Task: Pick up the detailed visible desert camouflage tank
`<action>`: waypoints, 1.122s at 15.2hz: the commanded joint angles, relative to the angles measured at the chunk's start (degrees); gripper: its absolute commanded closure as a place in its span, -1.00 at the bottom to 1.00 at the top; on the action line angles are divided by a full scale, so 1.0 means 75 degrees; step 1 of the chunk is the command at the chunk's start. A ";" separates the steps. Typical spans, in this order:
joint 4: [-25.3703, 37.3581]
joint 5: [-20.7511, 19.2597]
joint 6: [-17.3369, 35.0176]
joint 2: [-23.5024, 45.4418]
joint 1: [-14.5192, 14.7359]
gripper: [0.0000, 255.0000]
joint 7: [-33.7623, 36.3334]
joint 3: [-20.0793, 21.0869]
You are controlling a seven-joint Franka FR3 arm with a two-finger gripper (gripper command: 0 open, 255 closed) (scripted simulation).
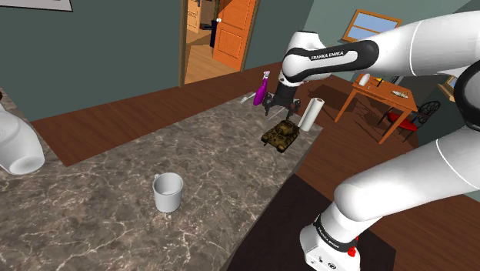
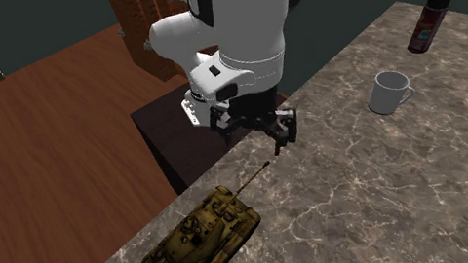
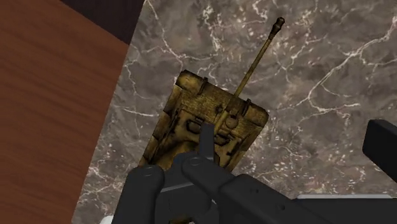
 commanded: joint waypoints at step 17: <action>-0.0457 -0.0187 0.2464 0.2049 -0.0994 -1.00 0.2804 -0.0364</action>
